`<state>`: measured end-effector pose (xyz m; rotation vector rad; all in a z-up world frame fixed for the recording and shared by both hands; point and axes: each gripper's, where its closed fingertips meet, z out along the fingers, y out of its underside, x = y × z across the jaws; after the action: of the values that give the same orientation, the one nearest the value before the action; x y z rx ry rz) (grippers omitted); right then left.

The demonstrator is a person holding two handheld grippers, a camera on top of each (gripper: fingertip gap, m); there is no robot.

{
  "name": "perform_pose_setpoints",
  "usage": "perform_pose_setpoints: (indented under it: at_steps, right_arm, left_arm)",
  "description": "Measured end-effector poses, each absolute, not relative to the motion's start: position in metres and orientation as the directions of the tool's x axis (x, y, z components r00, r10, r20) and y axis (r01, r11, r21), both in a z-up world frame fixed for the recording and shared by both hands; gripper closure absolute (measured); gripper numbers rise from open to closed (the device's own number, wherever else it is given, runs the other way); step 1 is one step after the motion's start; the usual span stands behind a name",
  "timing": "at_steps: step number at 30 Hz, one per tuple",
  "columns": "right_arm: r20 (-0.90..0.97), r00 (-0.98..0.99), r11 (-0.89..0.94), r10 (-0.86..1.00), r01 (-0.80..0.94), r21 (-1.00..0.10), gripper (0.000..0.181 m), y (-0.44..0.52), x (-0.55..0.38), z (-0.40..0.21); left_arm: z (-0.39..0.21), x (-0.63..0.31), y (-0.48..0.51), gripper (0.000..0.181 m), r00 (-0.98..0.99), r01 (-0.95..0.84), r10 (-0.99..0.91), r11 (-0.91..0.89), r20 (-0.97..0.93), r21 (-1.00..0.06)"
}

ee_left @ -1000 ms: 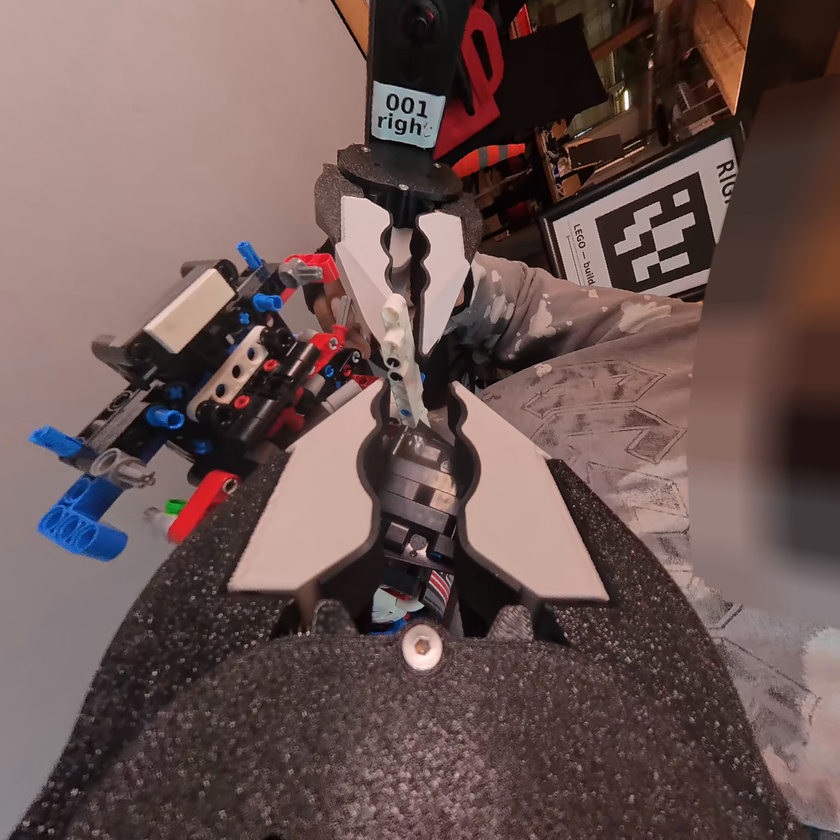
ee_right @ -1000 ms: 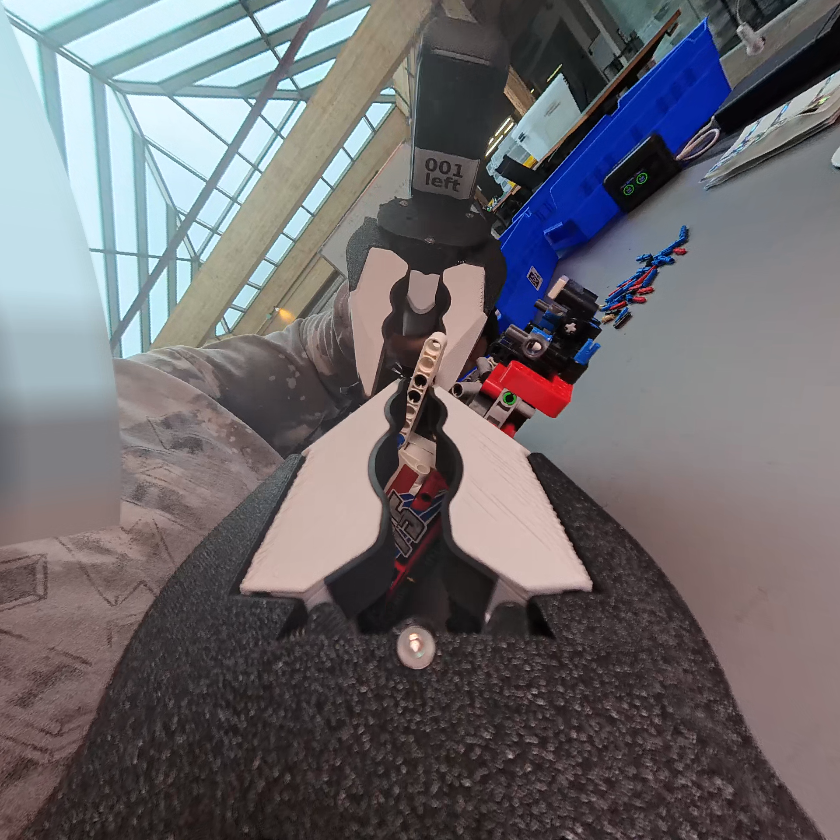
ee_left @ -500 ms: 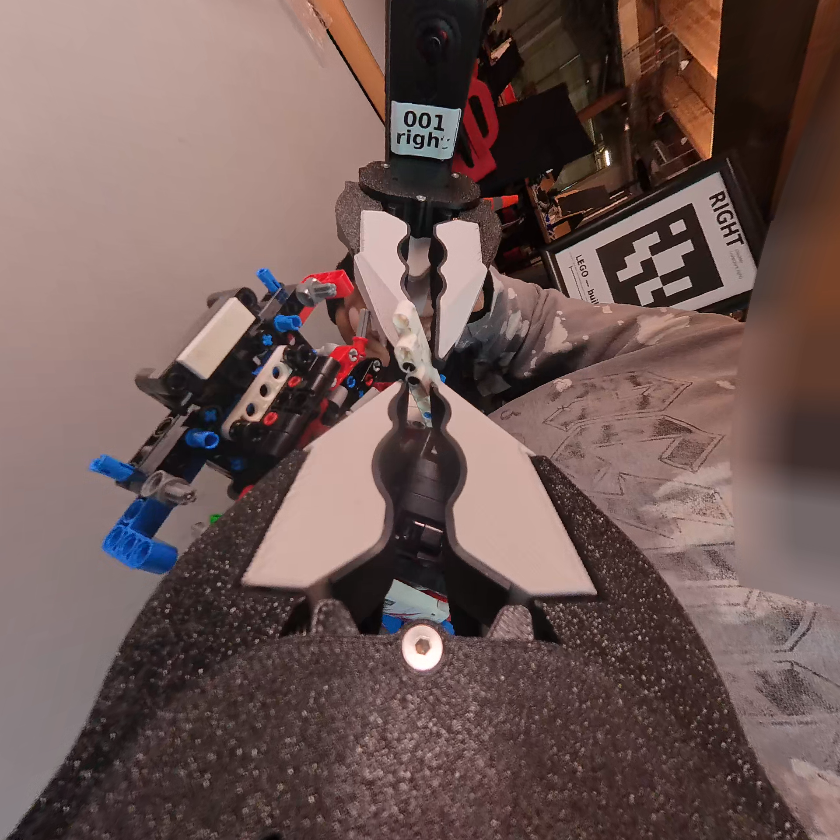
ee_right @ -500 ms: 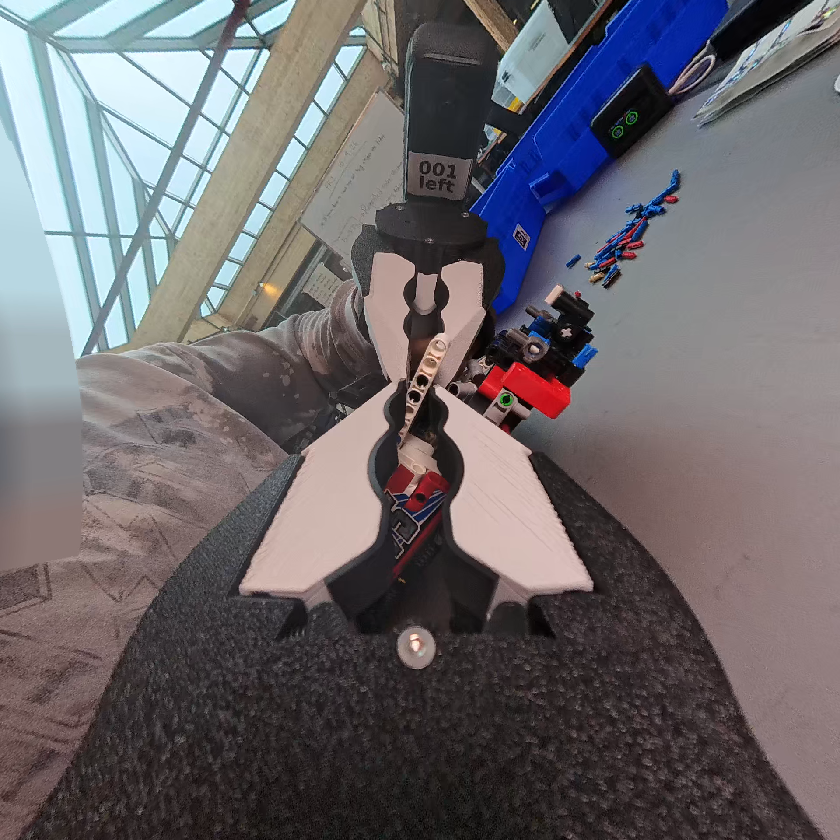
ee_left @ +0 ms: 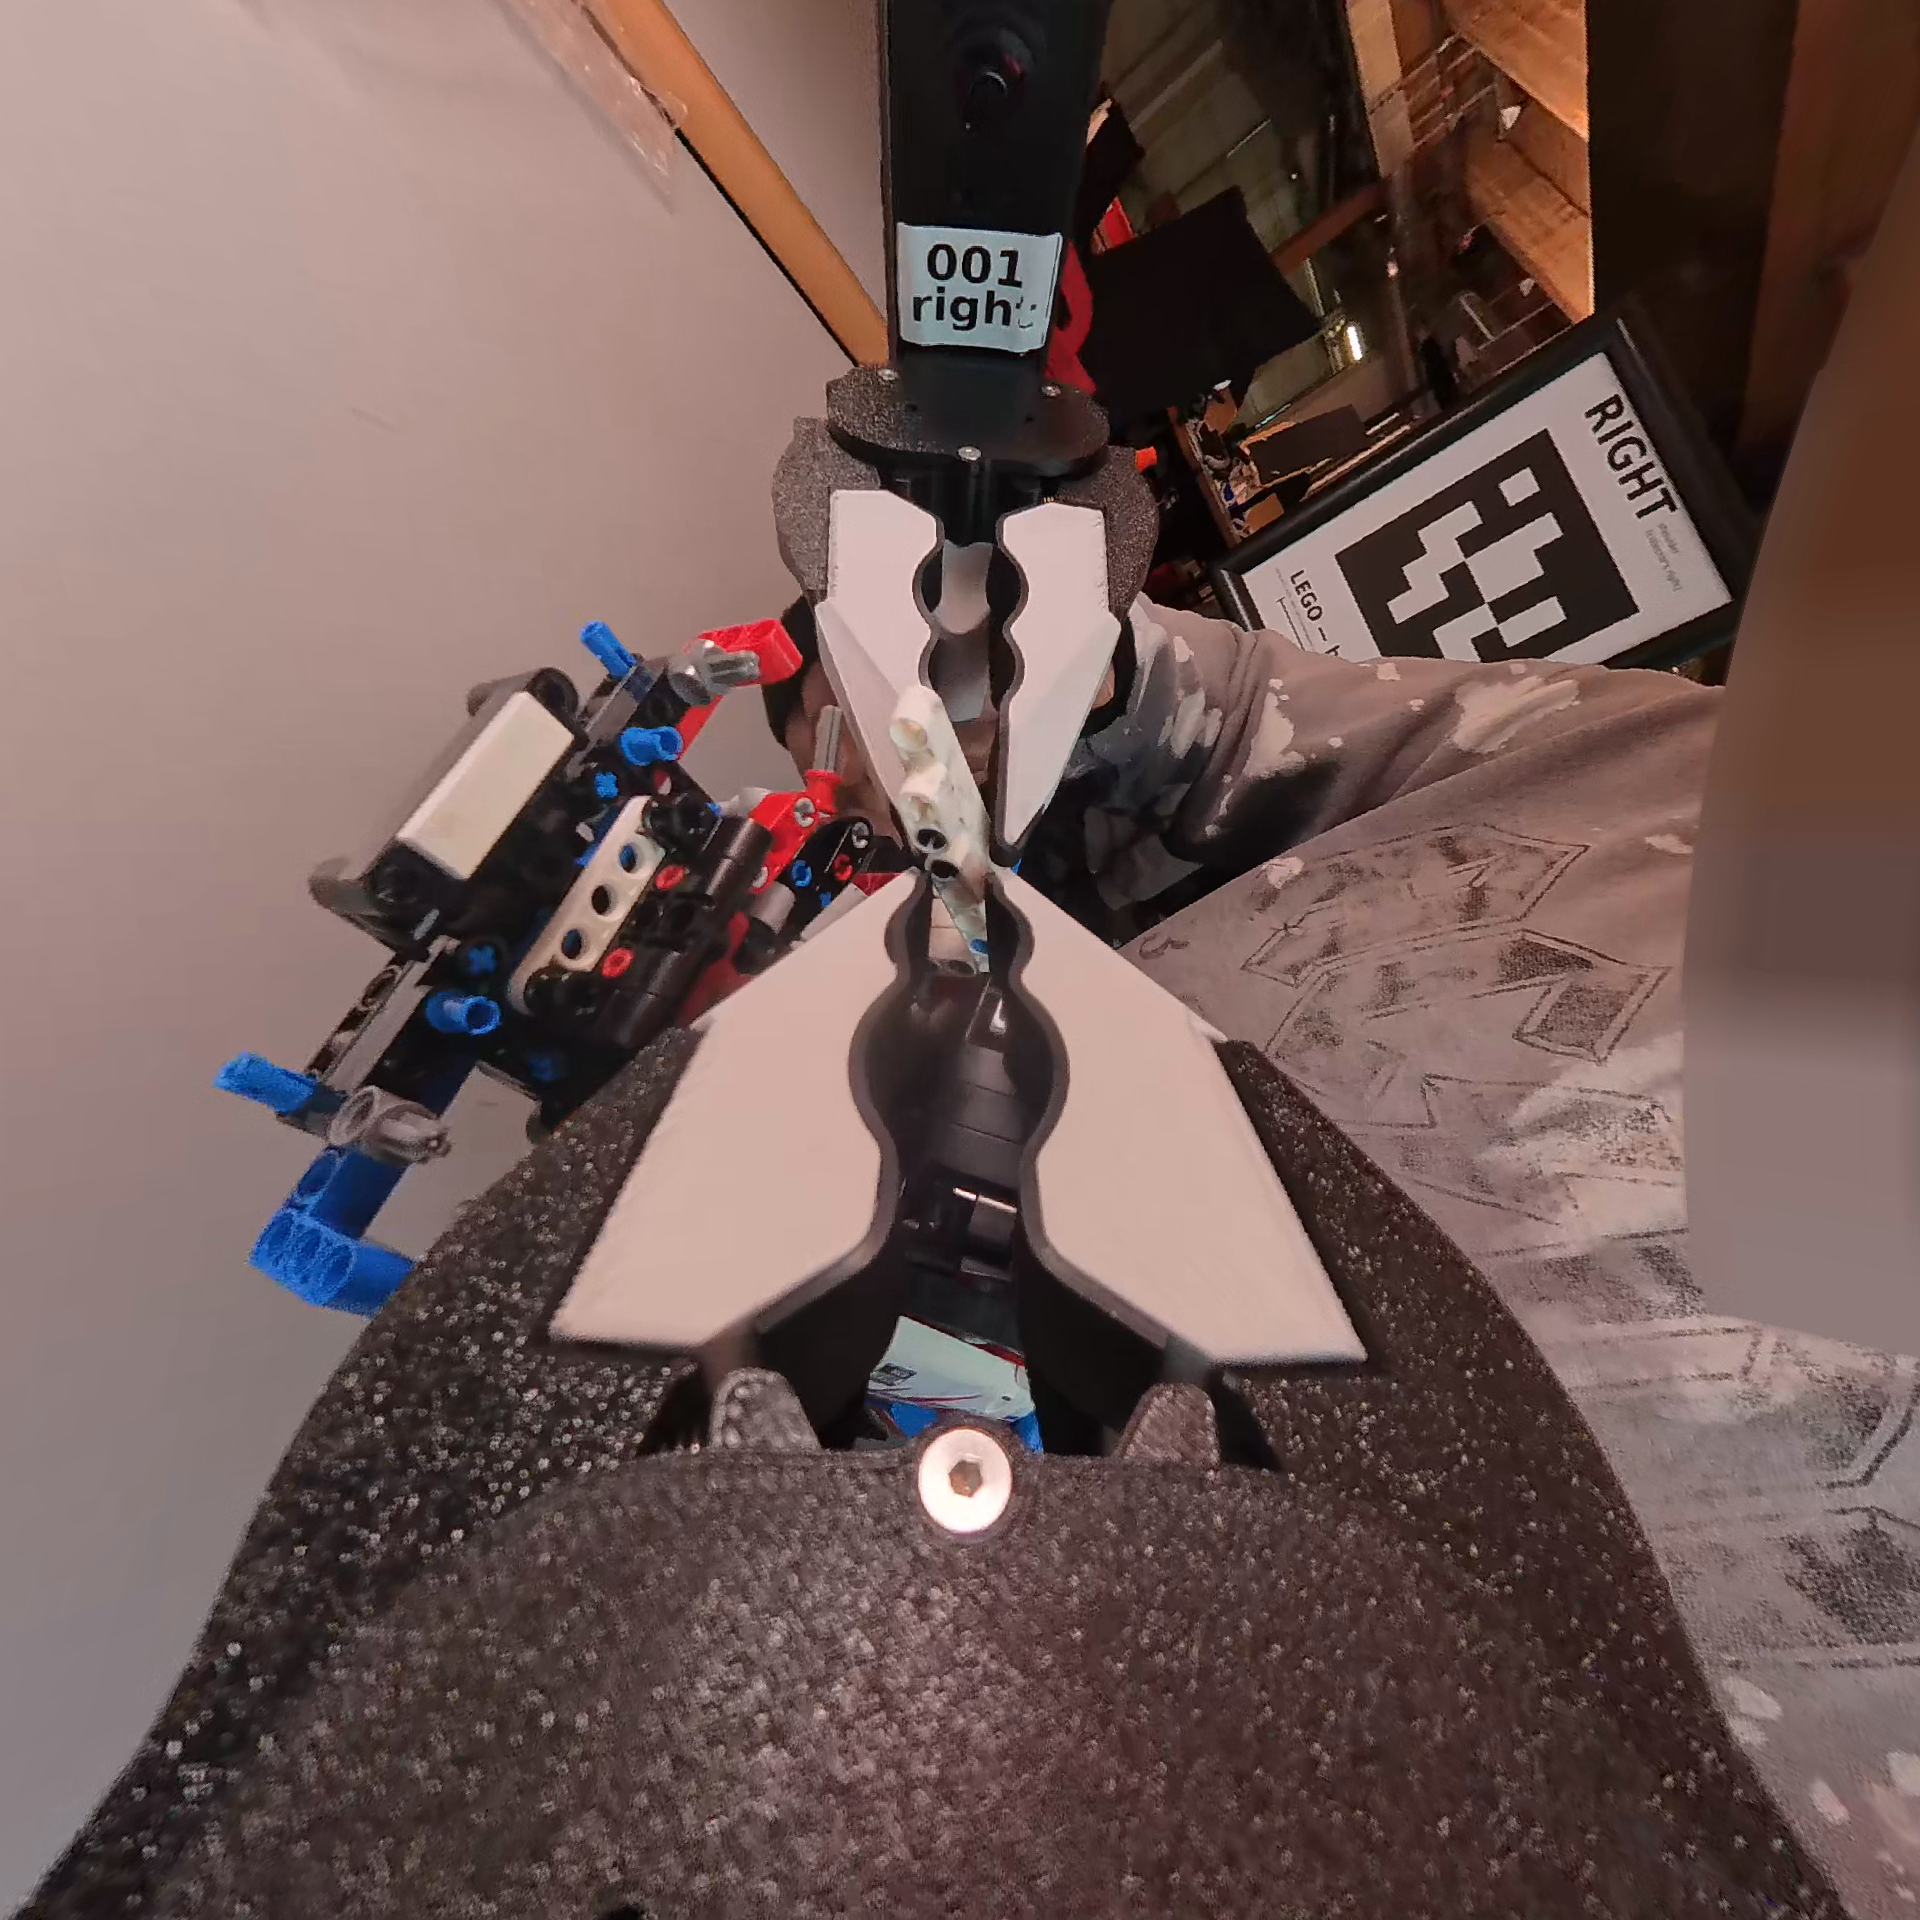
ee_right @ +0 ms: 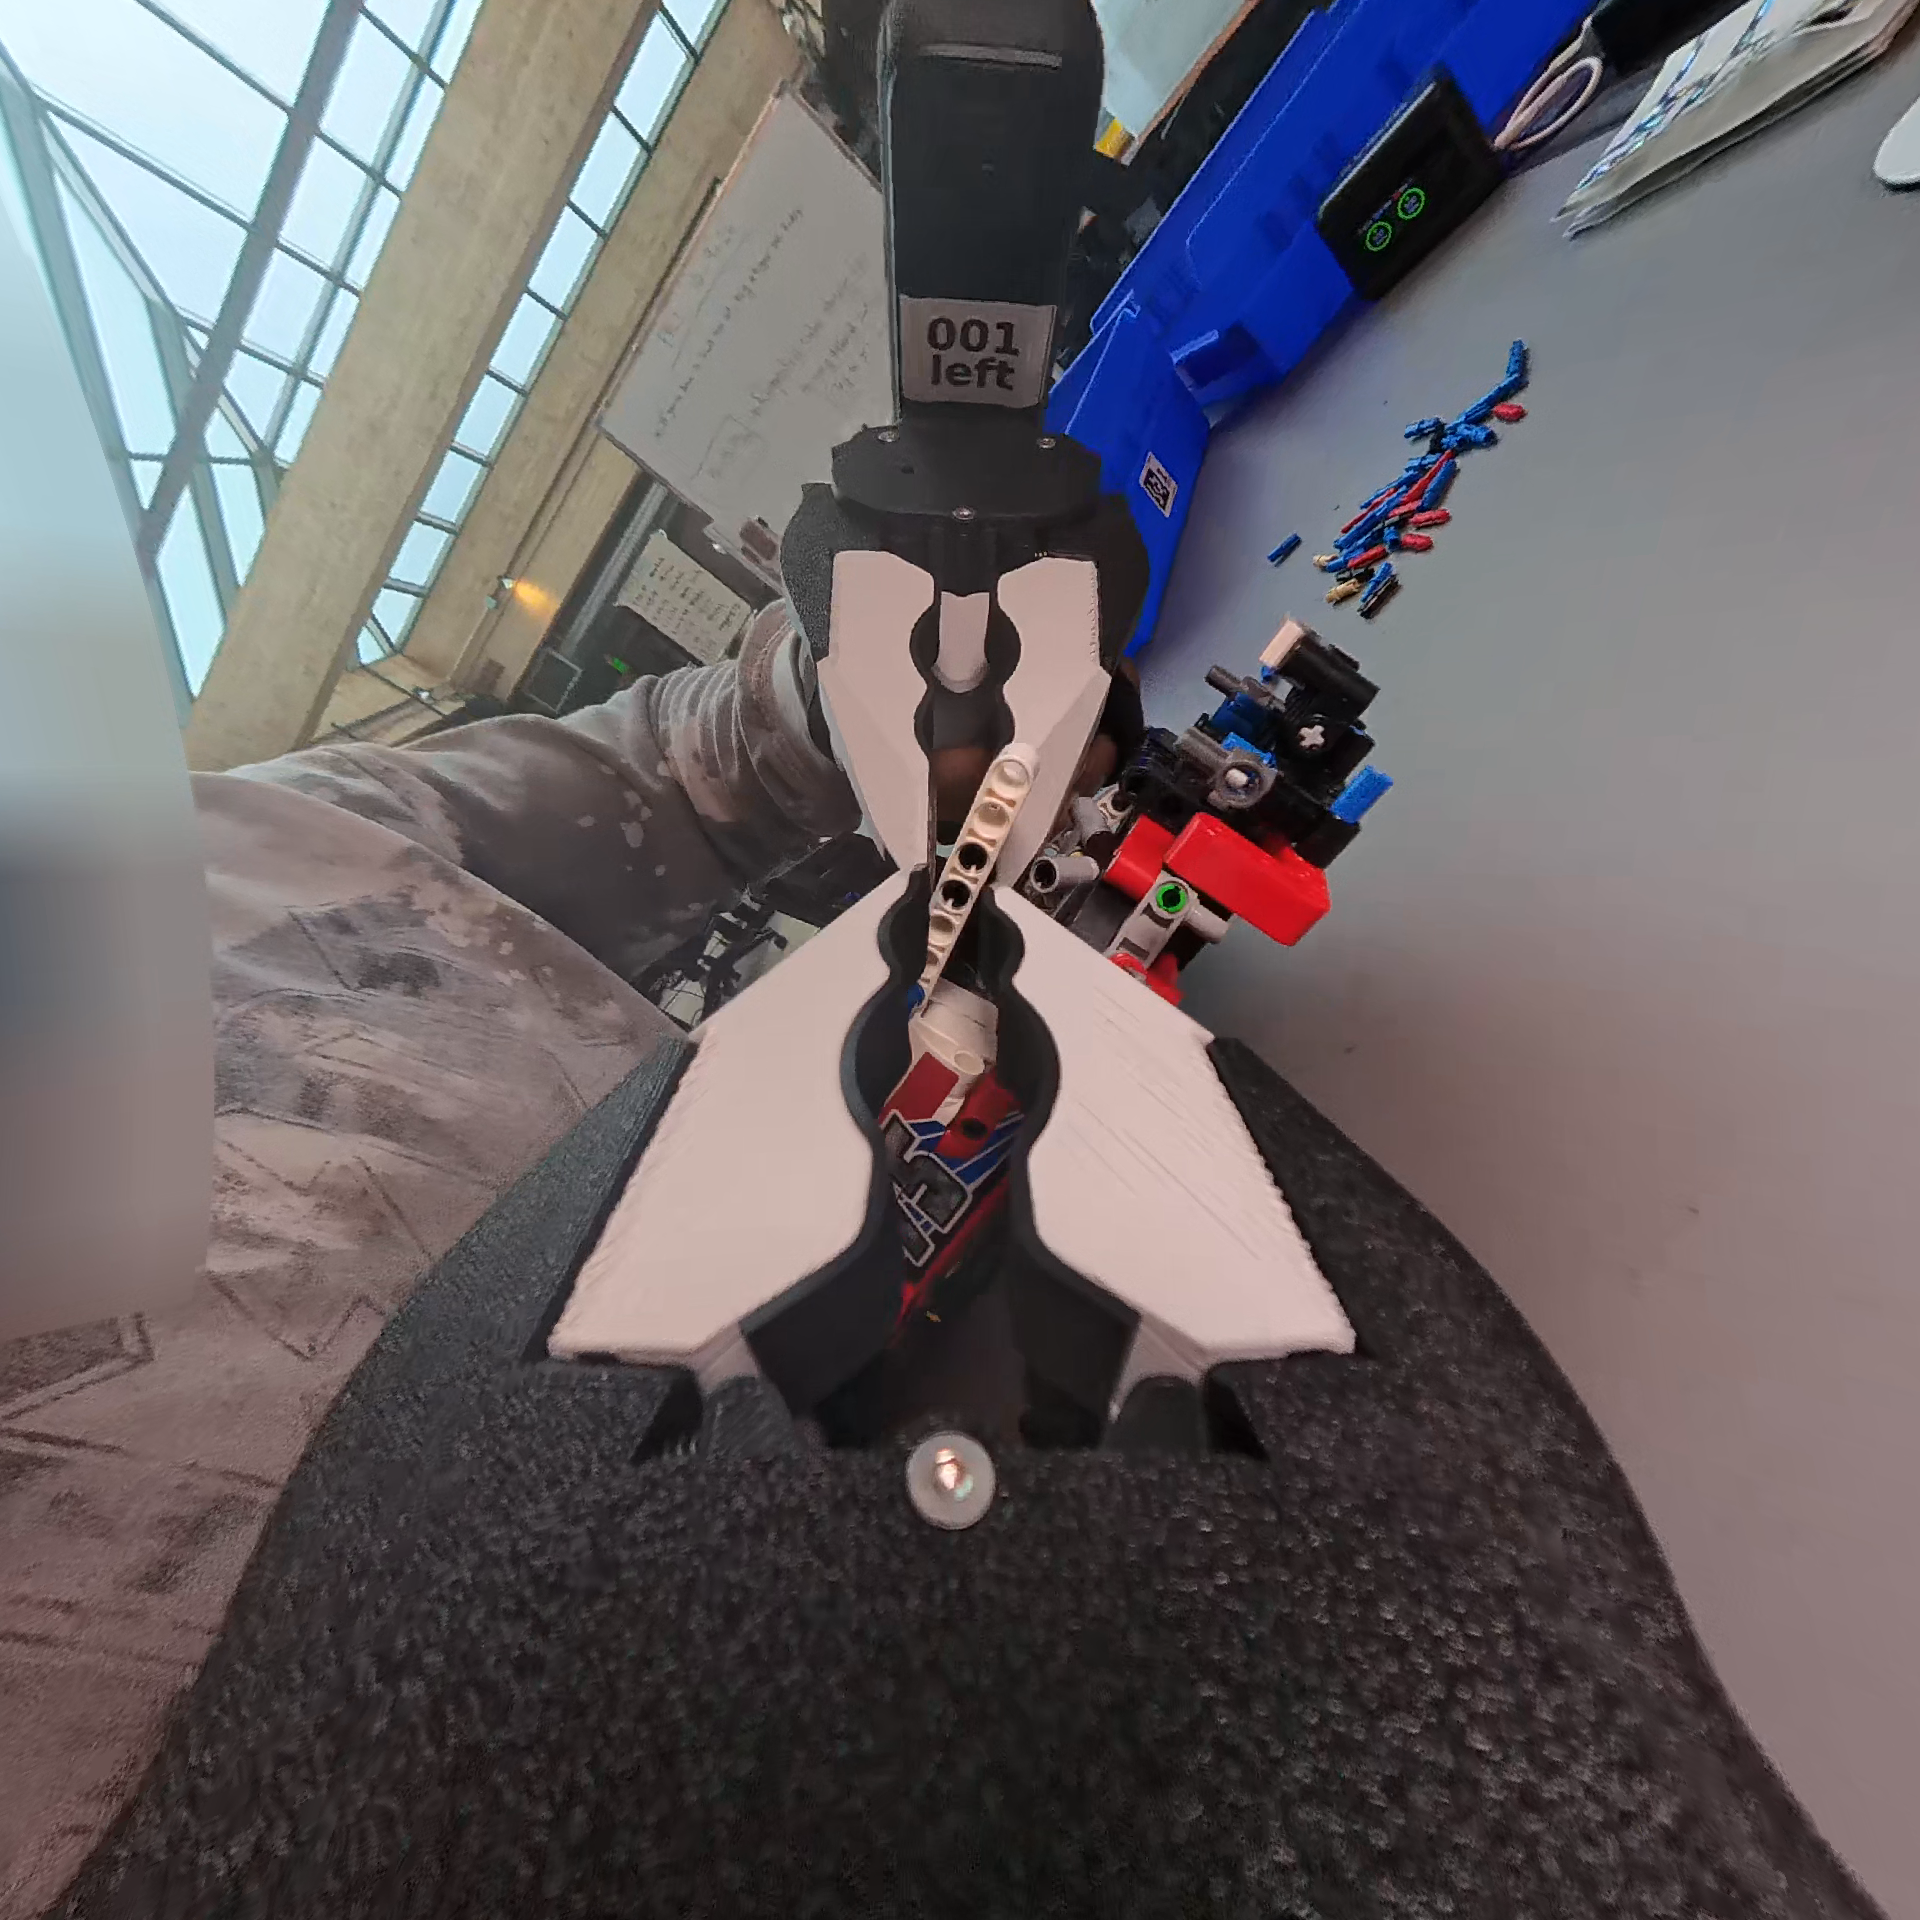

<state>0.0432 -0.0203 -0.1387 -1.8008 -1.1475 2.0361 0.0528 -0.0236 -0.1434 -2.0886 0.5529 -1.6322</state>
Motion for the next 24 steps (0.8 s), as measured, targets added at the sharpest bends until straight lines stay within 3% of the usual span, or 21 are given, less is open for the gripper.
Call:
perform_pose_setpoints:
  at_steps: [6, 10, 20, 24]
  right_arm:
    - [-0.755, -0.249, -0.673, 0.607, 0.343, -0.655, 0.175, -0.02, 0.045, -0.139]
    - [-0.758, -0.221, -0.683, 0.613, 0.334, -0.65, 0.176, -0.016, 0.045, -0.143]
    - [-0.839, -0.005, -0.796, 0.544, 0.31, -0.519, 0.177, 0.009, 0.075, -0.178]
    - [-0.842, -0.082, -0.781, 0.533, 0.336, -0.527, 0.176, -0.005, 0.066, -0.171]
  left_arm:
    - [-0.145, 0.056, -0.022, 0.173, 0.233, -0.053, -0.601, -0.793, 0.764, -0.608]
    - [-0.15, 0.056, -0.019, 0.176, 0.22, -0.033, -0.564, -0.82, 0.796, -0.572]
    - [-0.185, 0.036, -0.026, 0.181, 0.332, -0.07, -0.524, -0.843, 0.785, -0.533]
    - [-0.166, 0.048, -0.02, 0.181, 0.23, -0.059, -0.525, -0.848, 0.82, -0.527]
